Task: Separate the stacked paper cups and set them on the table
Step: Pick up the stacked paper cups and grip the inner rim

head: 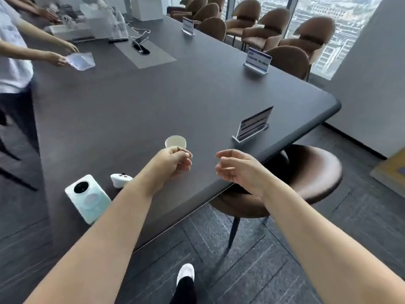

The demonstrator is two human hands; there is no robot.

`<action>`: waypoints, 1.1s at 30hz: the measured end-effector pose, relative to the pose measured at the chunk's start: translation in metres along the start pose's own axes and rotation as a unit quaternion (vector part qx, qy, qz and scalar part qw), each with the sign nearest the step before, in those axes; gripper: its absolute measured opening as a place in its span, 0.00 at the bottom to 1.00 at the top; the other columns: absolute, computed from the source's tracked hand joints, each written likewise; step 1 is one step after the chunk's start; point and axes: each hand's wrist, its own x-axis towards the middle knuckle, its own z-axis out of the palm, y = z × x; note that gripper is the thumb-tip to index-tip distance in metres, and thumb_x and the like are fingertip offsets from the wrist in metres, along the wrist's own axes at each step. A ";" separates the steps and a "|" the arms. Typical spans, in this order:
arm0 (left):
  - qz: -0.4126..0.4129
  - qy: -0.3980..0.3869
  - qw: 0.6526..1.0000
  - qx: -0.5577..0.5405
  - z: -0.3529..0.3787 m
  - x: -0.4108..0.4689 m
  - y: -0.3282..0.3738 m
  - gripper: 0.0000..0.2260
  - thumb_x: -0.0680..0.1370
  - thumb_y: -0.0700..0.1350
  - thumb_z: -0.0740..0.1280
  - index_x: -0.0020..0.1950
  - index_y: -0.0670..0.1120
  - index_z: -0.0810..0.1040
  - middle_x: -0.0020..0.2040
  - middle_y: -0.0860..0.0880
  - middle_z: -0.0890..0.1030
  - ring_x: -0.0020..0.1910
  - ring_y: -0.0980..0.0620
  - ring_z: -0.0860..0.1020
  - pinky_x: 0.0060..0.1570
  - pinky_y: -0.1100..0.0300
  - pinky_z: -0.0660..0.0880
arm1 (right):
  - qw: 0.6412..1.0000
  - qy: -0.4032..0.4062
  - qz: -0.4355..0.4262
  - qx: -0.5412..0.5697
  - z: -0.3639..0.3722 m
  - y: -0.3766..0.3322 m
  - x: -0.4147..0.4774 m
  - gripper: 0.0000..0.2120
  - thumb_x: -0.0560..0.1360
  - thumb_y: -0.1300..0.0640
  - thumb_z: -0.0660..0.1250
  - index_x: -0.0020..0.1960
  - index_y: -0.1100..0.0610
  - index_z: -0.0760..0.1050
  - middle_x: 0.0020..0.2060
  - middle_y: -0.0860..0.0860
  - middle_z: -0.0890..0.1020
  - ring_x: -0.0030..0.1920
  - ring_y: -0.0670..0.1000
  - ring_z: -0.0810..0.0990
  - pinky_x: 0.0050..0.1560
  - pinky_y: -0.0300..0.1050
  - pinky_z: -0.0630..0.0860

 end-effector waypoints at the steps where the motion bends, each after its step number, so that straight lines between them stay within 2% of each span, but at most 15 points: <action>1: 0.002 0.015 1.000 0.008 -0.003 0.004 -0.002 0.09 0.76 0.41 0.60 0.36 0.50 0.74 0.34 0.52 0.77 0.27 0.61 0.77 0.28 0.65 0.68 | 1.000 0.004 0.001 -0.010 0.002 0.002 0.006 0.04 0.75 0.61 0.62 0.46 0.54 0.75 0.30 0.47 0.82 0.37 0.50 0.77 0.43 0.43 0.71; 3: -0.010 0.047 0.998 0.030 -0.012 0.020 -0.008 0.08 0.75 0.42 0.61 0.37 0.50 0.74 0.35 0.51 0.77 0.29 0.60 0.77 0.27 0.68 0.70 | 1.000 0.019 0.013 -0.022 0.002 0.003 0.022 0.04 0.75 0.61 0.62 0.46 0.54 0.74 0.30 0.47 0.82 0.36 0.50 0.78 0.42 0.42 0.71; 6: -0.006 0.097 0.990 0.097 -0.021 0.048 -0.015 0.03 0.73 0.41 0.65 0.42 0.49 0.73 0.42 0.49 0.76 0.39 0.53 0.75 0.35 0.61 0.72 | 0.999 0.034 0.028 -0.032 0.002 0.003 0.046 0.04 0.75 0.61 0.62 0.47 0.54 0.74 0.30 0.47 0.82 0.35 0.49 0.78 0.38 0.40 0.71; 8: 0.009 0.142 0.973 0.183 -0.030 0.074 -0.021 0.11 0.69 0.40 0.68 0.50 0.47 0.72 0.50 0.46 0.74 0.47 0.50 0.74 0.43 0.58 0.71 | 0.997 0.047 0.031 -0.043 0.001 0.001 0.066 0.05 0.75 0.62 0.62 0.46 0.53 0.74 0.30 0.47 0.82 0.34 0.47 0.79 0.38 0.39 0.71; 10: 0.020 0.154 0.953 0.261 -0.037 0.098 -0.028 0.23 0.65 0.41 0.71 0.58 0.47 0.68 0.59 0.45 0.69 0.56 0.48 0.70 0.52 0.56 0.70 | 0.995 0.061 0.034 -0.073 0.002 -0.001 0.086 0.06 0.75 0.62 0.62 0.45 0.52 0.75 0.32 0.47 0.82 0.33 0.45 0.79 0.38 0.39 0.71; 12: 0.012 0.135 0.938 0.318 -0.044 0.121 -0.036 0.35 0.63 0.44 0.73 0.66 0.46 0.62 0.66 0.44 0.64 0.64 0.44 0.64 0.59 0.52 0.66 | 0.990 0.065 0.032 -0.117 0.004 -0.003 0.106 0.07 0.75 0.62 0.62 0.45 0.51 0.75 0.35 0.48 0.81 0.35 0.45 0.78 0.38 0.38 0.70; 15: -0.019 0.094 0.917 0.387 -0.051 0.151 -0.052 0.47 0.61 0.49 0.76 0.71 0.46 0.51 0.73 0.44 0.56 0.69 0.42 0.56 0.65 0.48 0.61 | 0.982 0.058 0.035 -0.174 0.012 0.001 0.134 0.08 0.74 0.63 0.63 0.44 0.50 0.76 0.37 0.49 0.80 0.35 0.45 0.75 0.34 0.35 0.70; 17: -0.027 0.062 0.914 0.401 -0.053 0.165 -0.063 0.49 0.61 0.51 0.76 0.72 0.47 0.48 0.73 0.45 0.54 0.70 0.41 0.55 0.66 0.47 0.61 | 0.976 0.059 0.044 -0.205 0.016 0.007 0.152 0.07 0.73 0.62 0.64 0.47 0.53 0.78 0.40 0.51 0.80 0.33 0.44 0.73 0.32 0.35 0.69; 19: -0.024 0.040 0.915 0.401 -0.055 0.177 -0.072 0.47 0.61 0.52 0.75 0.72 0.48 0.50 0.72 0.45 0.57 0.69 0.43 0.59 0.64 0.48 0.64 | 0.966 0.072 0.052 -0.242 0.019 0.014 0.168 0.09 0.72 0.61 0.64 0.51 0.54 0.78 0.43 0.50 0.80 0.31 0.41 0.73 0.31 0.35 0.70; 22: 0.005 0.038 0.926 0.375 -0.057 0.185 -0.076 0.42 0.61 0.51 0.76 0.69 0.49 0.57 0.66 0.47 0.66 0.62 0.46 0.68 0.57 0.51 0.70 | 0.950 0.105 0.068 -0.285 0.018 0.022 0.184 0.10 0.71 0.57 0.66 0.53 0.53 0.76 0.47 0.50 0.80 0.39 0.45 0.76 0.34 0.36 0.72; 24: 0.045 0.041 0.935 0.348 -0.055 0.188 -0.073 0.39 0.60 0.50 0.76 0.65 0.50 0.61 0.62 0.49 0.69 0.57 0.47 0.72 0.53 0.53 0.72 | 0.941 0.144 0.071 -0.297 0.015 0.025 0.192 0.12 0.70 0.52 0.68 0.52 0.52 0.74 0.46 0.49 0.80 0.41 0.46 0.76 0.34 0.35 0.71; 27: 0.123 0.017 0.941 0.314 -0.047 0.186 -0.063 0.38 0.57 0.50 0.77 0.62 0.53 0.64 0.57 0.55 0.68 0.53 0.50 0.73 0.49 0.57 0.71 | 0.926 0.202 0.047 -0.316 0.007 0.021 0.200 0.09 0.66 0.50 0.72 0.41 0.50 0.73 0.34 0.44 0.77 0.33 0.41 0.74 0.28 0.28 0.67; 29: 0.177 0.003 0.936 0.303 -0.041 0.186 -0.053 0.39 0.56 0.51 0.78 0.62 0.53 0.65 0.58 0.55 0.69 0.53 0.51 0.73 0.50 0.58 0.71 | 0.908 0.234 0.021 -0.346 0.001 0.015 0.203 0.11 0.65 0.53 0.73 0.31 0.49 0.71 0.28 0.43 0.75 0.29 0.40 0.72 0.28 0.28 0.67; 31: 0.230 0.006 0.922 0.311 -0.034 0.188 -0.042 0.40 0.55 0.52 0.79 0.63 0.50 0.67 0.59 0.52 0.73 0.55 0.51 0.74 0.53 0.57 0.70 | 0.899 0.256 0.011 -0.356 -0.004 0.008 0.204 0.12 0.64 0.54 0.72 0.28 0.49 0.70 0.25 0.43 0.74 0.28 0.41 0.72 0.30 0.32 0.68; 33: 0.255 0.021 0.916 0.310 -0.027 0.193 -0.032 0.41 0.54 0.52 0.79 0.64 0.50 0.67 0.57 0.54 0.75 0.55 0.51 0.73 0.55 0.57 0.66 | 0.899 0.264 0.007 -0.350 -0.011 0.000 0.205 0.10 0.64 0.55 0.73 0.29 0.51 0.73 0.26 0.44 0.76 0.30 0.46 0.75 0.37 0.42 0.74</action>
